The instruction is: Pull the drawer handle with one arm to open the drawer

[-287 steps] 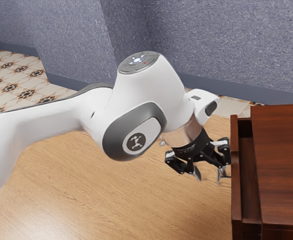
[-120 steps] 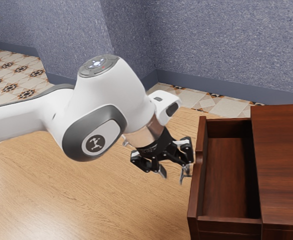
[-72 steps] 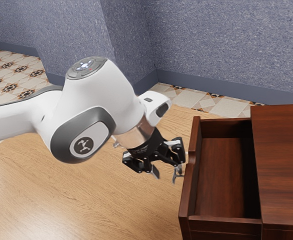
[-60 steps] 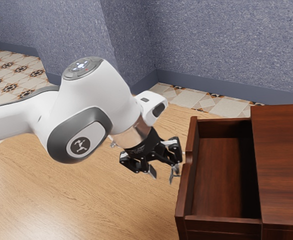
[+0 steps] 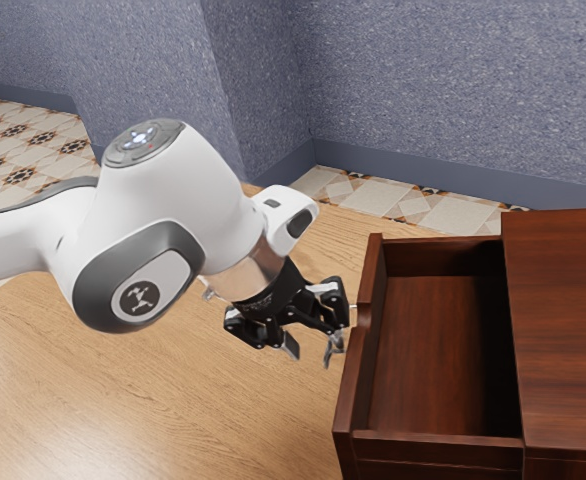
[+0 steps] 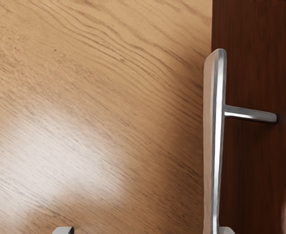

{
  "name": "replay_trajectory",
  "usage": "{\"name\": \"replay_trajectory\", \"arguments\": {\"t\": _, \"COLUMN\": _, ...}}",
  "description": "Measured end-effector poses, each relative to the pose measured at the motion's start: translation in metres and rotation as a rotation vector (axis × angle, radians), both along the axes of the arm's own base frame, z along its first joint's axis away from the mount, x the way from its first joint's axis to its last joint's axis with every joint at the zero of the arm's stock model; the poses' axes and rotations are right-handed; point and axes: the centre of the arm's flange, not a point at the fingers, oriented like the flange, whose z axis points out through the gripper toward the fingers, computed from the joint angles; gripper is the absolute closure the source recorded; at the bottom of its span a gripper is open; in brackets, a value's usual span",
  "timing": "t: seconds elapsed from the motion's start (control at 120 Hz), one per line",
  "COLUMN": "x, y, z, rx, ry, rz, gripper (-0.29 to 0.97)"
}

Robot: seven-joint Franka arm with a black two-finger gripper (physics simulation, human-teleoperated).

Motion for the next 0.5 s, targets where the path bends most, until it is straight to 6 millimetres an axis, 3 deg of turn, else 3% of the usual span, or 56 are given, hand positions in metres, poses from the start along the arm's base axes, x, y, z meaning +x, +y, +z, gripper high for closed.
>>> {"name": "replay_trajectory", "arguments": {"t": 0.133, "x": 0.001, "y": -0.001, "z": -0.001, "rx": 0.001, "ry": -0.003, "rz": 0.0, "gripper": 0.35}}
{"name": "replay_trajectory", "arguments": {"t": 0.333, "x": 0.001, "y": 0.0, "z": 0.002, "rx": -0.003, "ry": -0.014, "rz": -0.001, "gripper": 0.23}}
{"name": "replay_trajectory", "arguments": {"t": 0.5, "x": -0.006, "y": 0.006, "z": 0.026, "rx": -0.014, "ry": -0.061, "rz": -0.005, "gripper": 0.18}}
